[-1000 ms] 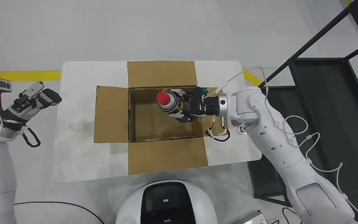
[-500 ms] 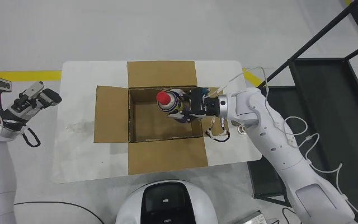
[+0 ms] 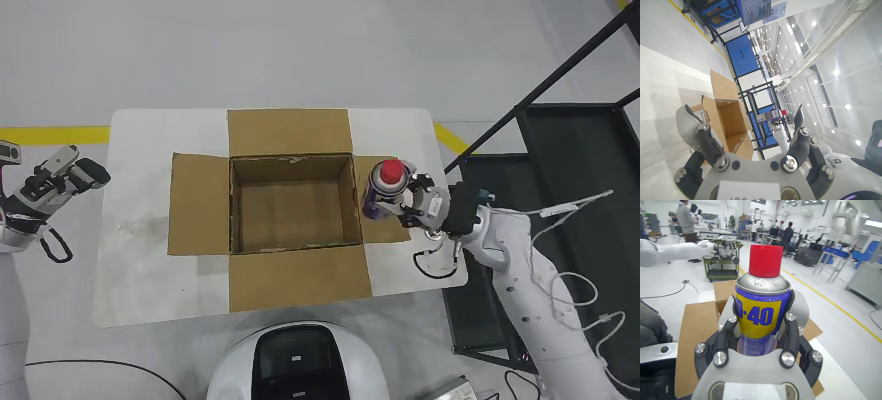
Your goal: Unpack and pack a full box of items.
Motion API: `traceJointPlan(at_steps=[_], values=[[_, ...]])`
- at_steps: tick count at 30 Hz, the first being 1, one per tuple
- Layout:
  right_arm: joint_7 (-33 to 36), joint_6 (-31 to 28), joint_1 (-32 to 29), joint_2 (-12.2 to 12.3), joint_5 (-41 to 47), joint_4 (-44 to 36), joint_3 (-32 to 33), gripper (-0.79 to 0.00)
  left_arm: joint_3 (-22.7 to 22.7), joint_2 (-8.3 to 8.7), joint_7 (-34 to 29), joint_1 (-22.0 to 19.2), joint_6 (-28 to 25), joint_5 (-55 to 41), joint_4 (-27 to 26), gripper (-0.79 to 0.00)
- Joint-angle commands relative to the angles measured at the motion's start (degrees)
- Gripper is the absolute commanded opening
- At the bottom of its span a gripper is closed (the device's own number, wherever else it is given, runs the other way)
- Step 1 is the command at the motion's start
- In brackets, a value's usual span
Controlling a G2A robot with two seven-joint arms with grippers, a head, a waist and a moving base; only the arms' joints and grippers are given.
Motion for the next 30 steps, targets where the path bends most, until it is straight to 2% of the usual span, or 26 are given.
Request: traceJointPlan(at_steps=[1, 4, 8, 26, 30], values=[[-9.3, 3.6, -4.6, 0.1, -4.4, 1.4, 1.8, -0.785, 0.0, 0.0, 0.0, 0.0, 0.0, 0.0, 0.0, 0.0], [-20.0, 9.1, -9.5, 0.1, -8.1, 4.9, 3.2, -0.785, 0.0, 0.0, 0.0, 0.0, 0.0, 0.0, 0.0, 0.0], [-27.3, 12.1, -12.0, 0.1, -9.8, 7.4, 3.4, -0.785, 0.0, 0.0, 0.0, 0.0, 0.0, 0.0, 0.0, 0.0], [-27.3, 12.1, -12.0, 0.1, -9.8, 7.4, 3.4, -0.785, 0.0, 0.0, 0.0, 0.0, 0.0, 0.0, 0.0, 0.0], [-26.2, 13.4, -13.3, -0.1, -7.0, 10.7, 3.6, -0.785, 0.0, 0.0, 0.0, 0.0, 0.0, 0.0, 0.0, 0.0]])
